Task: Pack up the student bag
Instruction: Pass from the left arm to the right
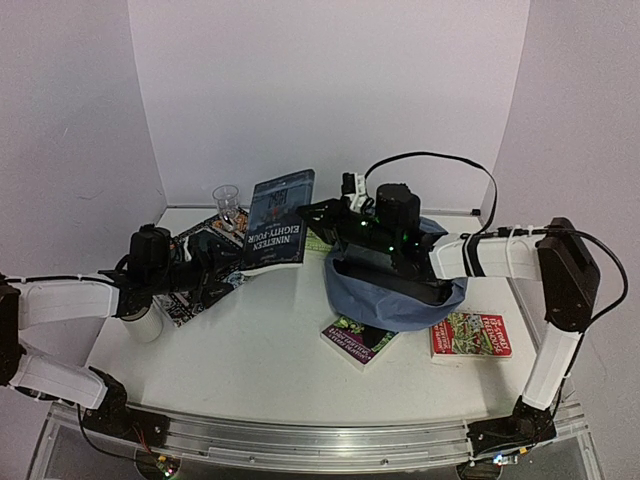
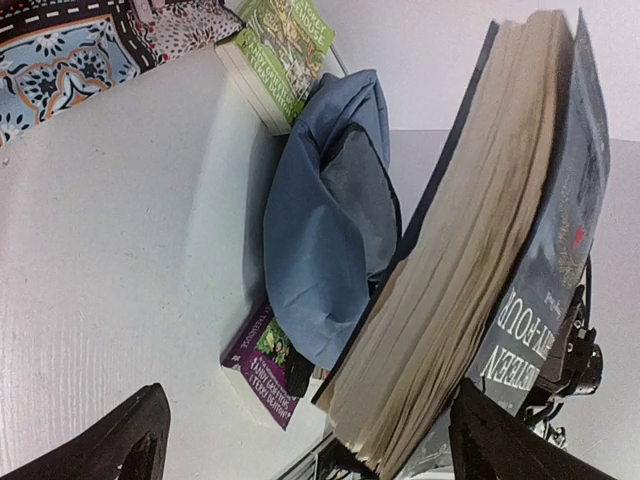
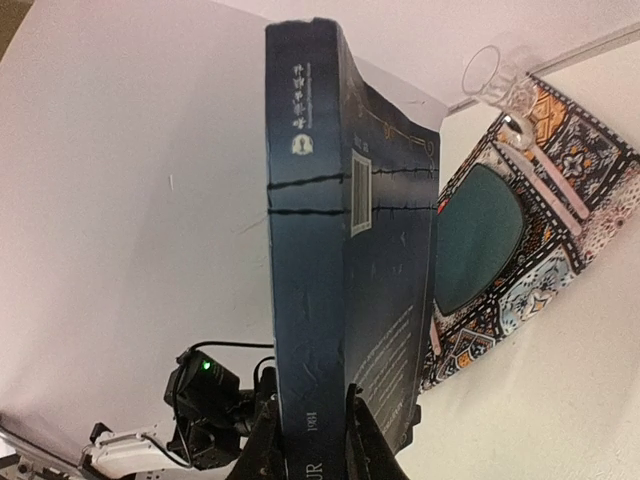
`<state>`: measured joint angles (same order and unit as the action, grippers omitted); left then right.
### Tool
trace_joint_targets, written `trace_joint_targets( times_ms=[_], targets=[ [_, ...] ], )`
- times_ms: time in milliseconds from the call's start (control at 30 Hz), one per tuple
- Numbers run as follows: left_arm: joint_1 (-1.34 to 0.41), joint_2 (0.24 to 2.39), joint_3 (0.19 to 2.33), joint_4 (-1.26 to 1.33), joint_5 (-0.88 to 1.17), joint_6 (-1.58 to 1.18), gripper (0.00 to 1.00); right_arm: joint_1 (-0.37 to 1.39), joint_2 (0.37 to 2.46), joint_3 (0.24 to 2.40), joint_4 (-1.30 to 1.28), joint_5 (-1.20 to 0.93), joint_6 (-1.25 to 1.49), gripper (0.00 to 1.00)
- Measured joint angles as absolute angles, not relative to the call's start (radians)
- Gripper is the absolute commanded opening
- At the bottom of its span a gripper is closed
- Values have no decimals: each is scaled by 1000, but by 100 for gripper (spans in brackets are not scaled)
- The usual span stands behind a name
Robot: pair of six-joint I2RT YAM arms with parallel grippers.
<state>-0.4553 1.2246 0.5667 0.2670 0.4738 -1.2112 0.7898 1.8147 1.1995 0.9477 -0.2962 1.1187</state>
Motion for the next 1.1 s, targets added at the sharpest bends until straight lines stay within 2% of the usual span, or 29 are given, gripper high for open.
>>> trace_joint_targets(
  times_ms=[333, 533, 1100],
  targets=[
    [-461, 1197, 648, 290, 421, -1323, 100, 789, 1778, 1200, 882, -53, 1105, 0],
    [-521, 1238, 667, 374, 390, -1407, 100, 788, 1776, 1212, 881, 36, 1127, 0],
    [-646, 1457, 786, 627, 328, -1466, 99, 779, 1776, 1269, 948, -1, 1224, 0]
  ],
)
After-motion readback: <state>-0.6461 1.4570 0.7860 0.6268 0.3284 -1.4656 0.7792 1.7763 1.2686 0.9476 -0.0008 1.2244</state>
